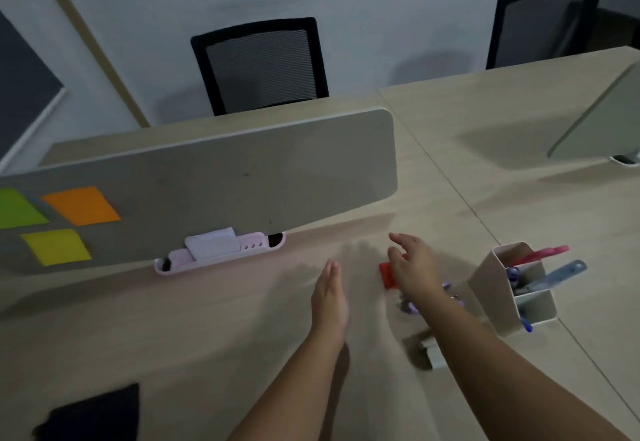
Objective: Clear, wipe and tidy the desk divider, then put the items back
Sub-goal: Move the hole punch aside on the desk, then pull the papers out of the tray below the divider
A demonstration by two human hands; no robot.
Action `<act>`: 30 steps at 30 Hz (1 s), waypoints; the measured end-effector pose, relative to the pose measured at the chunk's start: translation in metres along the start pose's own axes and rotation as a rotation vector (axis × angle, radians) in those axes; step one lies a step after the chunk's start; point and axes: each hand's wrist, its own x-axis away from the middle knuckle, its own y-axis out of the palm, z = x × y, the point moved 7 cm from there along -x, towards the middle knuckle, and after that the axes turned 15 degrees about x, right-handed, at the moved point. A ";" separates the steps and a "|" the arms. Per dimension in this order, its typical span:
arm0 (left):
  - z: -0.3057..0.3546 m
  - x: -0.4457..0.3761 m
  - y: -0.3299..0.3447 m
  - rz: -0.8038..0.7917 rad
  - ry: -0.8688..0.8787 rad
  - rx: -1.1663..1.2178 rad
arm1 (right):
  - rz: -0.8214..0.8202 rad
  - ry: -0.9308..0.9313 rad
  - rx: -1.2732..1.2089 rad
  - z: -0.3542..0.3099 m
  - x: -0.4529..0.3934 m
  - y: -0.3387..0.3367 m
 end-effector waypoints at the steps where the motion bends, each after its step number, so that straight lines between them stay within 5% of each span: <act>1: 0.009 -0.006 -0.022 0.060 0.002 0.052 | -0.026 -0.045 0.007 -0.019 0.001 0.010; 12: 0.108 -0.080 -0.218 0.428 0.157 -0.099 | -0.418 -0.093 -0.231 -0.159 0.020 0.167; 19: 0.120 -0.121 -0.256 0.405 0.237 -0.262 | -0.388 -0.033 -0.271 -0.197 0.009 0.225; 30: 0.103 -0.116 -0.269 0.297 0.365 -0.183 | -0.215 -0.047 -0.360 -0.197 0.010 0.226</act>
